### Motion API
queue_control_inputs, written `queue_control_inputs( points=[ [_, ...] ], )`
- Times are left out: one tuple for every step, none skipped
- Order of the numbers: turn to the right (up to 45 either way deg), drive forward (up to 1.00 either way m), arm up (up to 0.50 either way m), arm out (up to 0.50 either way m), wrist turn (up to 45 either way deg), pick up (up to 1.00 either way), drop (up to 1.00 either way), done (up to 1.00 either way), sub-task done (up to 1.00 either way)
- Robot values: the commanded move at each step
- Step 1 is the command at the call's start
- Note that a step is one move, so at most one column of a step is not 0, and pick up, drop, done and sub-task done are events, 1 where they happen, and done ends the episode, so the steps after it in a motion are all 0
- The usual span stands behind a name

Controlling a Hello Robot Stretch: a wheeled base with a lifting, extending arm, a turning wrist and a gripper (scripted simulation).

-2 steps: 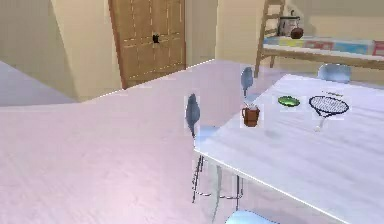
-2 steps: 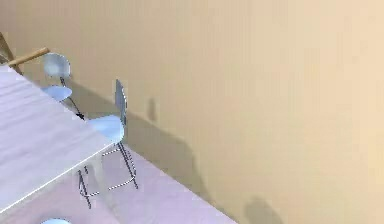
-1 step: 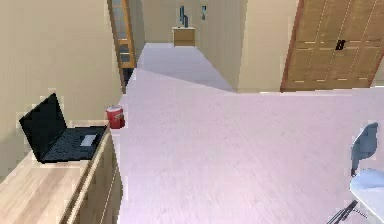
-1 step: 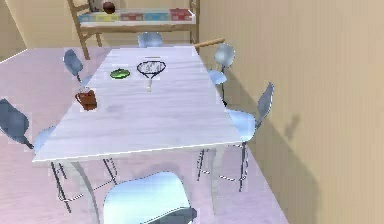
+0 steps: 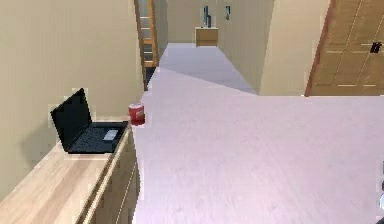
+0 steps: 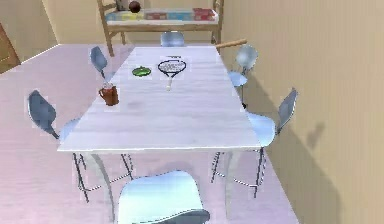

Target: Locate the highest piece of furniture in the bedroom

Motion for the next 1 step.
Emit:
queue_control_inputs(
  points=[
    [0.0, 0.3, 0.0, 0.0, 0.0, 0.0, 0.0, 0.0, 0.0]
  ],
)
